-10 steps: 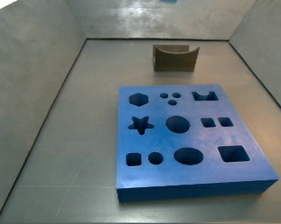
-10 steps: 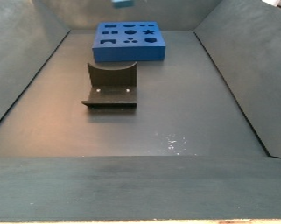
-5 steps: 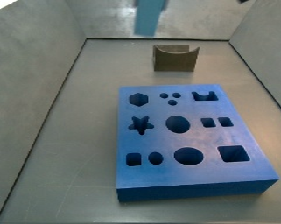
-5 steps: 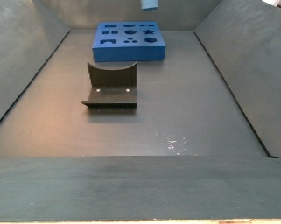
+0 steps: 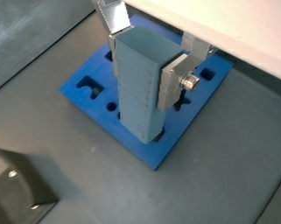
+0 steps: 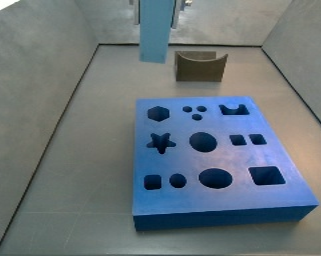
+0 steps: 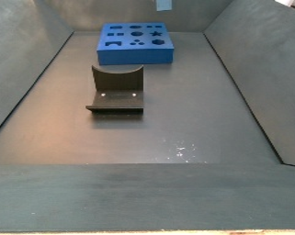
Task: Pick up the rectangle object. Move up. Place the rectangle object on the fixture. Regrasp the rectangle object. Move to above the board. Insert the rectangle object.
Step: Move to above the board, then insert the rectangle object.
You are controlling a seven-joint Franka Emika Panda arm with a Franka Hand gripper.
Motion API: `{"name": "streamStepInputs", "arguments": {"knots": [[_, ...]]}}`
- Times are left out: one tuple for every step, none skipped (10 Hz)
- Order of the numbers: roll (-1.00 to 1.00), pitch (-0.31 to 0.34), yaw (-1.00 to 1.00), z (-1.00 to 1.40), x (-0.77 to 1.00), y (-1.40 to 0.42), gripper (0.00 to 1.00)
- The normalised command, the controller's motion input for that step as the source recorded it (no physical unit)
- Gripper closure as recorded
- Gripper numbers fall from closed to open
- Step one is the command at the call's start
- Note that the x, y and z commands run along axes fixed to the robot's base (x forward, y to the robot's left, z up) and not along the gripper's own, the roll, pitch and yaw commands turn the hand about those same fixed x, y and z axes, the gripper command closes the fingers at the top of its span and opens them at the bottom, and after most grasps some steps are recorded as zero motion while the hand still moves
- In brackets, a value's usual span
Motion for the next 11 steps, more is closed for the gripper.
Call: {"name": "streamStepInputs", "arguments": {"knots": [[-1.00,-0.133,-0.07,0.00,-0.06,0.01,1.00],[-1.00,-0.131,-0.07,0.00,-0.05,0.02,1.00],[-0.98,-0.123,-0.03,0.01,-0.05,0.03,1.00],[-0.84,-0.113,-0.03,0.01,-0.04,0.03,1.00],[-0.50,-0.079,-0.01,0.00,-0.05,0.03,1.00],[-0.38,-0.071,-0.01,0.01,-0.04,0.02,1.00],[0.03,0.000,0.00,0.00,0.00,-0.03,1.00],[0.02,0.000,0.00,0.00,0.00,0.00,1.00],[0.00,0.017,0.00,0.00,0.00,0.00,1.00],[0.00,0.026,0.00,0.00,0.06,0.00,1.00],[0.11,0.134,0.00,0.00,0.17,-0.17,1.00]]}}
